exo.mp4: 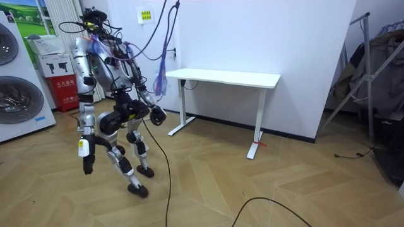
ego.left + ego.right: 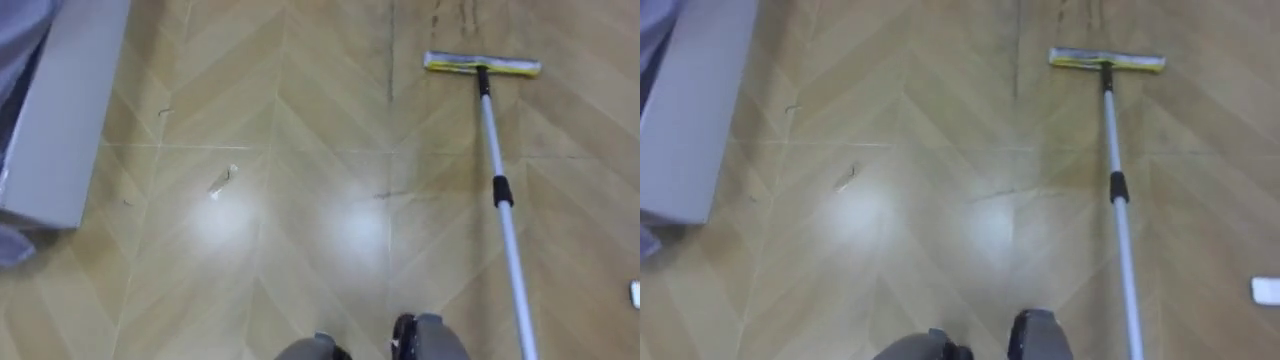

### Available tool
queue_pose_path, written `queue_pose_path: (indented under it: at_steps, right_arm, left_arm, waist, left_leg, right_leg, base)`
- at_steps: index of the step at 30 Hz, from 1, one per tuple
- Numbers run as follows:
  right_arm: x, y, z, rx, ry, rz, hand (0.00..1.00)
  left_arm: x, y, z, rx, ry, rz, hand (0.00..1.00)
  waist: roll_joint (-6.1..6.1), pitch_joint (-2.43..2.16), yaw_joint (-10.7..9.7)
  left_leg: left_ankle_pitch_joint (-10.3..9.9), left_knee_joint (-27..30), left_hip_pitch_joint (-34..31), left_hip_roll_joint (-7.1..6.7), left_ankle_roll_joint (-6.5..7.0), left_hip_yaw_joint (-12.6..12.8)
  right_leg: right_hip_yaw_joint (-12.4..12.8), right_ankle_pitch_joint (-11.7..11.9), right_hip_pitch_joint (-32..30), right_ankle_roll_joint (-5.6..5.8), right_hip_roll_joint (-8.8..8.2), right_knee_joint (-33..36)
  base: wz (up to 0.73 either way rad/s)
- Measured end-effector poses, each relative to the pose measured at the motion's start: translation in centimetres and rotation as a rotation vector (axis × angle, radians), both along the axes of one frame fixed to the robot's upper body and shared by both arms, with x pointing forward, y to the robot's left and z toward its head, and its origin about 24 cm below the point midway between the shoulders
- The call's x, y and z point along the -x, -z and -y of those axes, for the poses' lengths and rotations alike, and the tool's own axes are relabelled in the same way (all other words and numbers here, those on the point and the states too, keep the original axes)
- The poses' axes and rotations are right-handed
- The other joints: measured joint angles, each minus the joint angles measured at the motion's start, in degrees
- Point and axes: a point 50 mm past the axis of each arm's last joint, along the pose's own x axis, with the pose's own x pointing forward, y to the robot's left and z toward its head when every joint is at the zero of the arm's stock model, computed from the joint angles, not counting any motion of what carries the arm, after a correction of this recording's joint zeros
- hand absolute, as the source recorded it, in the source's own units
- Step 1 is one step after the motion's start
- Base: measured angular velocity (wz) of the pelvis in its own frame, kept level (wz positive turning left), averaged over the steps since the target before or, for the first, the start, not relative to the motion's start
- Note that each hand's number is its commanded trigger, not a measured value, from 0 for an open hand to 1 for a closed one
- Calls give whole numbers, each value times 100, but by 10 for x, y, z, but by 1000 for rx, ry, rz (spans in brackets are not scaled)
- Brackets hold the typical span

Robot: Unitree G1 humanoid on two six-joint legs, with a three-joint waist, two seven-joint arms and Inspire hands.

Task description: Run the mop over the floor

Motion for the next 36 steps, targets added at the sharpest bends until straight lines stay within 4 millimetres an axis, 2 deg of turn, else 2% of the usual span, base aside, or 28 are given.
queue_pose_path:
  at_steps: [1,2,3,4,5,7,8,10,11,12,13,14,15,17,18,19,22,23,24,26,28,29,30,31,32,34,35,36]
  right_arm:
    - [-16,-5,1,9,-10,43,100]
    - [-45,-15,2,16,-26,127,100]
    - [-66,-22,0,6,-27,208,100]
    - [-82,-28,-2,-10,-21,285,100]
    - [-88,-30,-3,-17,-24,312,100]
    - [-88,-28,-6,-63,26,346,100]
    - [-85,-26,-6,-76,43,342,100]
    - [-63,-18,-3,-104,104,314,100]
    - [-45,-11,-1,-113,131,281,100]
    - [-26,-6,2,-110,147,237,100]
    - [2,-1,9,-88,167,171,100]
    - [18,2,11,-76,172,129,100]
    - [51,7,11,-61,174,41,100]
    - [93,13,4,-61,191,-65,100]
    - [113,16,-5,-72,198,-115,100]
    - [120,17,-9,-77,199,-134,100]
    - [145,23,-30,-113,181,-212,100]
    - [147,25,-37,-130,181,-229,100]
    - [147,25,-40,-137,183,-243,100]
    - [131,26,-38,-129,185,-231,100]
    - [85,22,-26,-89,166,-160,100]
    - [69,19,-21,-73,154,-127,100]
    - [33,10,-9,-38,132,-40,100]
    - [14,4,-2,-21,119,6,100]
    - [-21,-9,8,11,100,105,100]
    - [-76,-32,13,33,33,307,100]
    - [-87,-37,14,30,29,348,100]
    - [-98,-43,13,1,41,401,100]
  left_arm:
    - [0,0,-1,-2,-2,1,0]
    - [1,-1,-4,-9,-1,-2,0]
    - [1,-2,-9,-21,3,-2,0]
    - [2,-3,-14,-34,6,-4,0]
    - [3,-4,-16,-38,10,-7,0]
    - [10,-4,-19,-28,5,-33,0]
    - [12,-3,-18,-17,5,-39,0]
    - [10,-3,-16,12,10,-37,0]
    - [7,-3,-14,27,11,-33,0]
    - [3,-2,-12,36,13,-24,0]
    - [-2,-2,-8,43,14,-11,0]
    - [-5,-2,-7,47,12,3,0]
    - [-9,-2,-5,49,18,25,0]
    - [-10,-2,-5,41,29,35,0]
    - [-10,-2,-4,30,25,37,0]
    - [-10,-2,-3,26,24,37,0]
    - [-6,0,4,9,22,32,0]
    - [-4,0,7,7,19,28,0]
    - [-4,1,11,14,17,29,0]
    - [-5,1,12,17,14,30,0]
    - [-2,1,8,10,-2,23,0]
    - [-2,1,7,10,-14,24,0]
    - [-2,0,4,5,-32,28,0]
    - [-3,0,2,0,-33,30,0]
    - [-3,-2,-3,-15,-30,29,0]
    - [3,-5,-19,-59,-29,18,0]
    - [6,-5,-22,-73,-32,12,0]
    - [8,-6,-25,-86,-33,3,0]
  waist:
    - [-41,13,32]
    - [-131,21,84]
    - [-240,51,161]
    - [-241,41,216]
    - [-272,53,245]
    - [-338,34,273]
    - [-325,29,268]
    - [-302,22,264]
    - [-296,20,266]
    - [-270,19,242]
    - [-187,-5,136]
    - [-143,-35,97]
    - [-69,-77,18]
    - [34,-143,-125]
    - [37,-142,-165]
    - [50,-132,-181]
    - [97,-109,-385]
    - [94,-111,-445]
    - [103,-97,-466]
    - [153,-80,-440]
    - [78,-34,-410]
    - [71,-30,-378]
    - [7,0,-314]
    - [-17,16,-284]
    - [-64,36,-199]
    - [-215,25,117]
    - [-281,25,162]
    - [-300,10,151]
  left_leg:
    - [88,193,-104,87,-149,105]
    - [186,453,-334,192,-307,155]
    - [178,217,-583,303,-297,116]
    - [224,-193,-874,425,-312,59]
    - [269,-459,-980,447,-320,26]
    - [855,-1102,-987,414,-114,23]
    - [892,-1122,-895,435,-35,68]
    - [912,-1129,-705,537,103,314]
    - [813,-1127,-628,492,266,414]
    - [749,-1126,-568,398,370,463]
    - [647,-1131,-484,273,464,498]
    - [604,-1137,-452,206,503,504]
    - [497,-1142,-361,113,568,502]
    - [371,-1161,-257,38,608,412]
    - [352,-1243,-192,-10,598,328]
    - [351,-1295,-152,-20,595,284]
    - [283,-1430,95,-117,482,-72]
    - [170,-1373,191,-144,430,-145]
    - [47,-1251,214,-133,383,-199]
    - [-98,-976,235,-71,287,-222]
    - [-282,-603,258,-63,186,-209]
    - [-308,-519,251,-49,160,-186]
    - [-308,-368,222,-17,154,-81]
    - [-307,-286,196,17,151,-27]
    - [-275,-132,141,135,97,139]
    - [-29,348,-158,435,-186,301]
    - [-5,394,-270,439,-205,273]
    - [11,-9,-453,394,-199,117]
  right_leg:
    - [-1,-37,4,-18,11,34]
    - [-21,-70,19,-39,19,61]
    - [-15,-83,46,-32,66,48]
    - [7,-125,139,-37,191,-1]
    - [8,-179,209,-22,218,-10]
    - [125,-480,631,112,277,-45]
    - [126,-542,719,157,279,-88]
    - [212,-665,1006,260,271,-191]
    - [294,-715,1078,335,207,-162]
    - [376,-689,1065,381,156,-23]
    - [483,-621,1037,503,94,235]
    - [544,-565,989,582,59,389]
    - [647,-392,883,630,7,713]
    - [709,-184,656,610,1,1017]
    - [782,-198,357,593,20,989]
    - [788,-202,206,587,66,879]
    - [735,-11,-13,494,240,-427]
    - [679,235,41,429,284,-591]
    - [564,325,119,348,283,-548]
    - [405,220,212,292,259,-354]
    - [302,-135,262,185,147,22]
    - [277,-193,267,164,130,92]
    - [268,-281,265,136,90,225]
    - [263,-317,265,124,91,274]
    - [255,-361,263,103,112,335]
    - [280,-293,285,66,334,251]
    - [280,-289,302,57,344,229]
    - [276,-298,380,49,387,120]
  base:
    - [13]
    - [33]
    - [55]
    - [55]
    - [70]
    - [75]
    - [72]
    - [55]
    - [25]
    - [29]
    - [20]
    - [25]
    - [13]
    - [-15]
    - [-45]
    - [-60]
    - [-44]
    - [-14]
    - [-5]
    - [9]
    - [21]
    - [25]
    - [18]
    - [20]
    - [13]
    - [2]
    - [26]
    - [51]
